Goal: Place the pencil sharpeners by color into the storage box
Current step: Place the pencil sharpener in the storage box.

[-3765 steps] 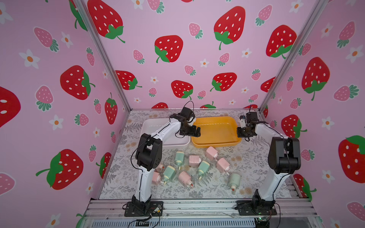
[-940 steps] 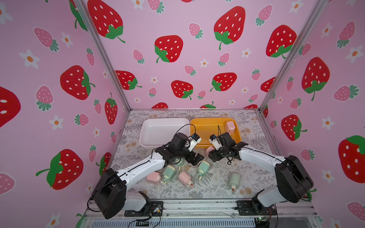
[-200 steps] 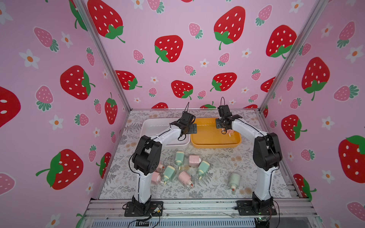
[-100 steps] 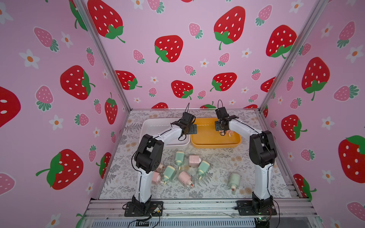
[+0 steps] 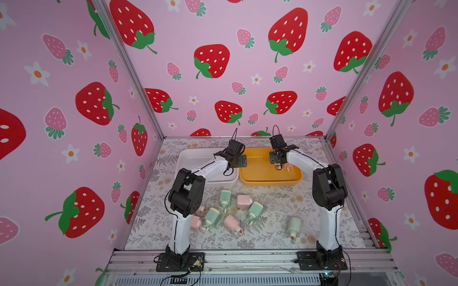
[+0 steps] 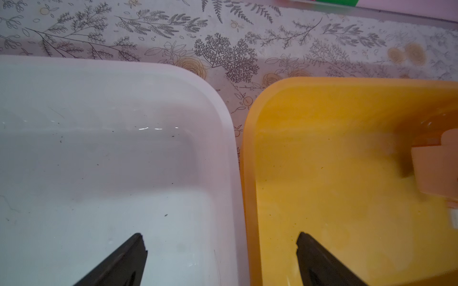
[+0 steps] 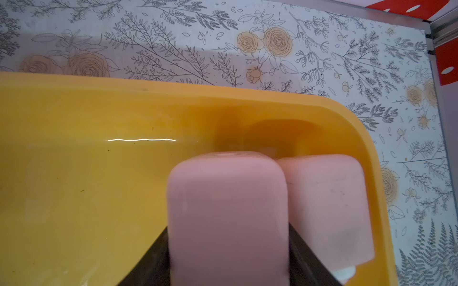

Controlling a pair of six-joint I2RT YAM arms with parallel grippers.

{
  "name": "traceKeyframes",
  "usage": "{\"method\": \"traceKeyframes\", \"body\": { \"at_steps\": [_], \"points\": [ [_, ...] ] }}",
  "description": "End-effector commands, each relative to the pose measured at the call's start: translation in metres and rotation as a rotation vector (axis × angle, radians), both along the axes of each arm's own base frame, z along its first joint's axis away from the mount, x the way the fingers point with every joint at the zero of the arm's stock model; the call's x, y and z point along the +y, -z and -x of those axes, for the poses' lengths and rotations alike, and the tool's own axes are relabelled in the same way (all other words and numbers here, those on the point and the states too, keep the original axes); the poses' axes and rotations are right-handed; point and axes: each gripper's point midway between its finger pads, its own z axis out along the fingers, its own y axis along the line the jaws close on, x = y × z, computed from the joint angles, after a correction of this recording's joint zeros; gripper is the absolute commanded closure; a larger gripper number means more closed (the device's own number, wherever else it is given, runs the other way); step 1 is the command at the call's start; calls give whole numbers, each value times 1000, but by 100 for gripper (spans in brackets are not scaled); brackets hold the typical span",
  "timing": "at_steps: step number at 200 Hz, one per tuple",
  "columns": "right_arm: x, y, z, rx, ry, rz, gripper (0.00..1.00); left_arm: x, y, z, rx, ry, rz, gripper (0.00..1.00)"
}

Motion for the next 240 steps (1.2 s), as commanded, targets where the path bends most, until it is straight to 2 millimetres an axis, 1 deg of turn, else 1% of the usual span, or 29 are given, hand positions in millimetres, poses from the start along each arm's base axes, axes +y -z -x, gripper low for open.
{"method": "traceKeyframes", "body": {
  "at_steps": [1, 28, 54, 87, 90, 97, 108, 149, 172, 240],
  "points": [
    [-4, 8, 2, 16, 38, 22, 56, 3, 4, -7, 4, -11, -16, 1],
    [-1, 15, 2, 30, 26, 15, 54, 5, 7, -5, 9, -17, -25, 0],
    [-3, 21, 2, 40, 29, 31, 52, 7, 7, -4, 11, -21, -31, 1],
    [-4, 24, 4, 54, 34, 34, 49, 8, 9, -3, 15, -25, -35, 0],
    [-5, 24, 4, 54, 36, 37, 44, 8, 9, -3, 16, -25, -36, 1],
    [-5, 23, 4, 49, 41, 37, 40, 8, 10, -3, 17, -23, -36, 0],
    [-6, 23, 4, 51, 43, 43, 37, 8, 9, -2, 18, -22, -38, 1],
    [-3, 15, 3, 43, 45, 26, 28, 9, 9, -2, 17, -21, -45, 1],
    [-2, 10, 3, 36, 44, 19, 28, 9, 9, -2, 18, -22, -47, 0],
    [4, -14, 1, -10, 31, 15, 28, 12, 8, -2, 17, -31, -60, 0]
  ]
}}
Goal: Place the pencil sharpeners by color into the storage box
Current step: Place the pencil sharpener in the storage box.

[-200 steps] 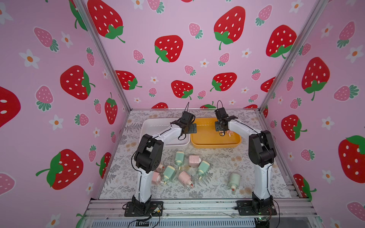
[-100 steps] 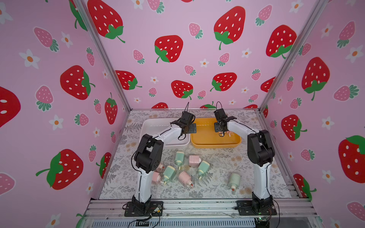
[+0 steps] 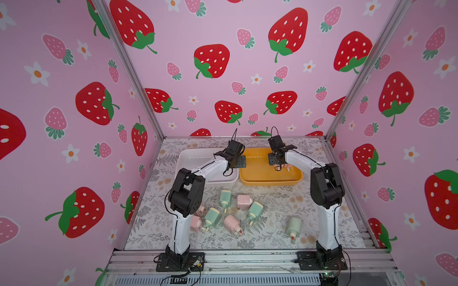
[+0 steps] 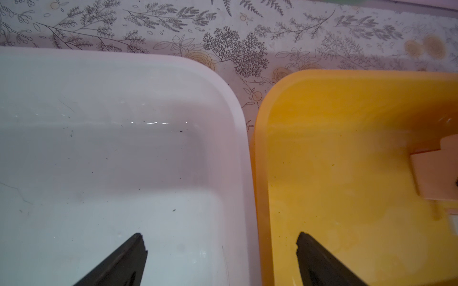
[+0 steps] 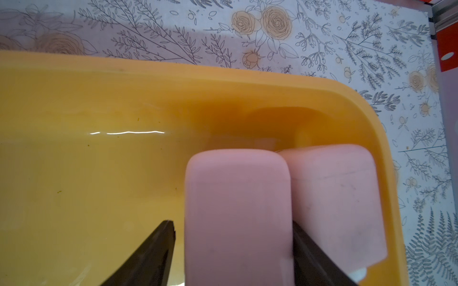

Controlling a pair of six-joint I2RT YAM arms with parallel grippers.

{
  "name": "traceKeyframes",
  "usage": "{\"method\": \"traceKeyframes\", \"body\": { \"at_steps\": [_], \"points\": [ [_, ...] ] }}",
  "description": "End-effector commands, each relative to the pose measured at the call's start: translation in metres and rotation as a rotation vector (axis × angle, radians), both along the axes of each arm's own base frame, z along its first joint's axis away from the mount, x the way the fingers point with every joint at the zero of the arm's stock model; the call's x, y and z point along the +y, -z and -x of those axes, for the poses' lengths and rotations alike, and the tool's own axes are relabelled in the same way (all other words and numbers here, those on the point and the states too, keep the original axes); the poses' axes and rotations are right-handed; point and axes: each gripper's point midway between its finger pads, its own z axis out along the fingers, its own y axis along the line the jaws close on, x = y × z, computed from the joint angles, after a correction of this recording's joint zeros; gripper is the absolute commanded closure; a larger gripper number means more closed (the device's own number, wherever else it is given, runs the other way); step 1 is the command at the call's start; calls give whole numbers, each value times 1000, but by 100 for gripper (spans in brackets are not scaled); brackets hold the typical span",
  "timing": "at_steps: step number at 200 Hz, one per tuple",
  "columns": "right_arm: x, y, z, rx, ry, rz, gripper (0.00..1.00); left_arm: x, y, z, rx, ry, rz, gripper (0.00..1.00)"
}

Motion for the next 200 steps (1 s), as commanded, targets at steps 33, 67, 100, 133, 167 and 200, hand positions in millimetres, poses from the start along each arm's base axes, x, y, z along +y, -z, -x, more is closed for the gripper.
{"method": "traceKeyframes", "body": {
  "at_steps": [33, 67, 100, 133, 167, 200],
  "points": [
    [7, -50, -1, -95, -13, 8, 28, 5, 5, -4, 9, -11, -31, 0],
    [4, -64, -3, -130, -14, 50, 26, 5, 5, -4, 17, -9, -35, 0],
    [6, -57, -7, -111, -77, 105, 15, 4, 7, -5, 23, -7, -36, 1],
    [5, -43, -10, -57, -113, 165, 0, 3, 6, -6, 25, -6, -31, 0],
    [0, -28, -12, -3, -137, 238, 0, 3, 7, -7, 29, -9, -31, 0],
    [1, -20, -16, 31, -182, 284, 0, 3, 10, -7, 38, -12, -28, 1]
  ]
}}
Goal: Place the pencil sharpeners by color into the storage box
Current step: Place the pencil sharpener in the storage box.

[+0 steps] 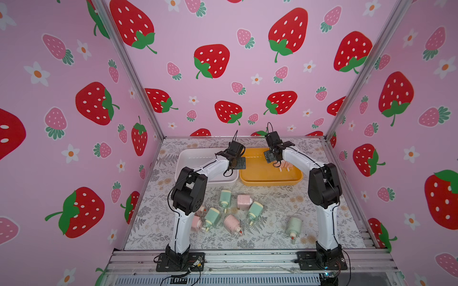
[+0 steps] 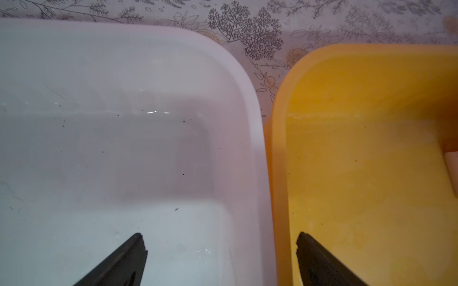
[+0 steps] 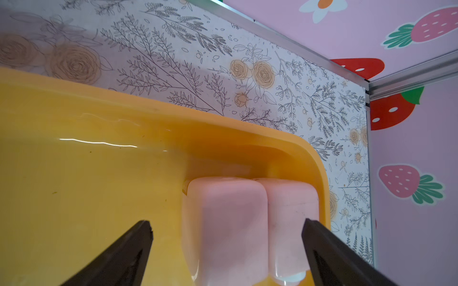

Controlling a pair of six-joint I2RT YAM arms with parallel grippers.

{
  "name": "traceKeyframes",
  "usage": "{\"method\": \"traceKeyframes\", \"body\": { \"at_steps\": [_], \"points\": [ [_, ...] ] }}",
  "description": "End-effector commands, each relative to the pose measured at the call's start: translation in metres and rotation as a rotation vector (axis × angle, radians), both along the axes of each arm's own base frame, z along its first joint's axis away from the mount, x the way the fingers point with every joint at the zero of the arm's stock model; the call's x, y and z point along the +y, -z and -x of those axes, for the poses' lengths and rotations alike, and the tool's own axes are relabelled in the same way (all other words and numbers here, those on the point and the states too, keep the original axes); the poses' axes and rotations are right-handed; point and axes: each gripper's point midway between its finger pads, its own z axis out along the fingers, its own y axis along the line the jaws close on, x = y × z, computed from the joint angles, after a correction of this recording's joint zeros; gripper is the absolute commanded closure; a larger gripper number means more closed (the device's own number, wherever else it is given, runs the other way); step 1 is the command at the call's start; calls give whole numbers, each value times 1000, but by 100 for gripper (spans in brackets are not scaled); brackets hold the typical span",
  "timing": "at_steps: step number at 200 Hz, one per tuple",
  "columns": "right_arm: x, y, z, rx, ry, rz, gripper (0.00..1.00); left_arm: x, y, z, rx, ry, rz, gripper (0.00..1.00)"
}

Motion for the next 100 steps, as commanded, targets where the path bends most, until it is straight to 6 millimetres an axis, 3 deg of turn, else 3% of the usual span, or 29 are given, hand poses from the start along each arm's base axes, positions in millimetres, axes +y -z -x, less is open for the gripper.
{"method": "traceKeyframes", "body": {
  "at_steps": [1, 100],
  "points": [
    [-2, 4, 1, 44, -35, 73, 0, 1, -8, -8, -10, -8, 0, 1],
    [-18, 13, -2, 76, -22, 215, 0, 5, 1, -3, 14, -17, -13, 0]
  ]
}}
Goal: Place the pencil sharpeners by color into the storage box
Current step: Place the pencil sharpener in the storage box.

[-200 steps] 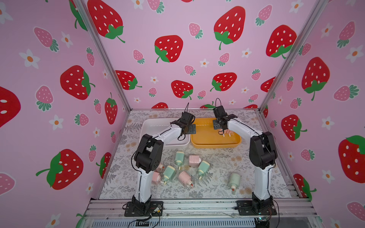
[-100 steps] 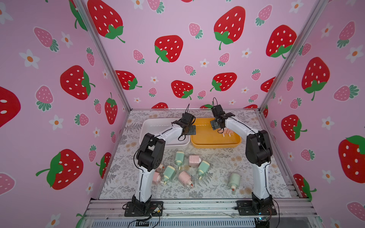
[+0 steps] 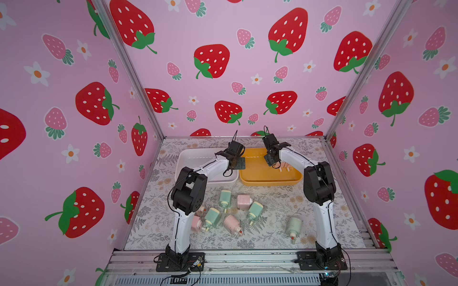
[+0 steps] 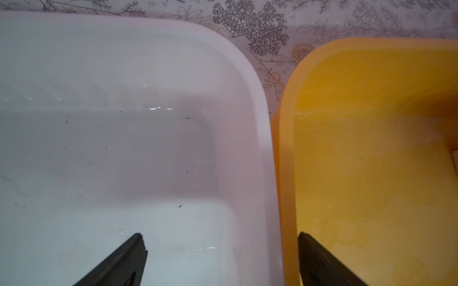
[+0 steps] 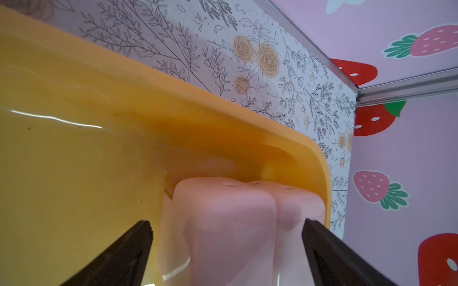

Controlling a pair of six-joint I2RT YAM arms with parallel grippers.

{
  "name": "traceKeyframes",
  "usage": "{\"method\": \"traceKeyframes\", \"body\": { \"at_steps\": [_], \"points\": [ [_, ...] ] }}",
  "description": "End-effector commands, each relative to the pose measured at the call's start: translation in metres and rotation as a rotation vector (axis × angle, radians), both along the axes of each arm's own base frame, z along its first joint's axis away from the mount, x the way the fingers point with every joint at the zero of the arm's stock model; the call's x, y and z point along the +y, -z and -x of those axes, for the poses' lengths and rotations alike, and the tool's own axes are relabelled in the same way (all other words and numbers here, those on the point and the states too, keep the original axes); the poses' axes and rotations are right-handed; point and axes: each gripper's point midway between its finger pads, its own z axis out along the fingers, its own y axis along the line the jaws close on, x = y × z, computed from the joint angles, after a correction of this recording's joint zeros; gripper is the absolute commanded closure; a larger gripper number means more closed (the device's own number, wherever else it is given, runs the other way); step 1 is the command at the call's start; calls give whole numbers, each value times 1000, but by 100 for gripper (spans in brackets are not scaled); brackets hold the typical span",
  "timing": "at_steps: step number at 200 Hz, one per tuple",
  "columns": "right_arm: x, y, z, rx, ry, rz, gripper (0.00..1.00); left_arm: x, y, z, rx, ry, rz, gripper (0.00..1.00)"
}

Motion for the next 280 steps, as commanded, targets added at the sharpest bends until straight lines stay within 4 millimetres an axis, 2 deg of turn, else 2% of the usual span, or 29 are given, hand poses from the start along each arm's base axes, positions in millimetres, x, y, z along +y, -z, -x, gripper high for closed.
{"method": "traceKeyframes", "body": {
  "at_steps": [1, 115, 196, 222, 250, 280],
  "points": [
    [-5, -4, -1, 3, 6, 62, 0, 2, -1, -5, 0, -13, -6, 0],
    [-12, 1, 0, 39, 15, 132, 0, 5, -1, -4, 2, -18, -11, 0],
    [-11, 1, 2, 45, 18, 154, 0, 10, 2, -3, 7, -24, -29, 0],
    [-5, 1, 4, 53, -3, 156, 0, 12, 4, -2, 12, -24, -35, 0],
    [6, -5, 5, 41, -25, 112, 0, 6, -1, 2, 28, -3, -6, 0],
    [18, -27, 6, -3, -49, 91, 0, -5, -23, 4, 32, 29, 56, 0]
  ]
}}
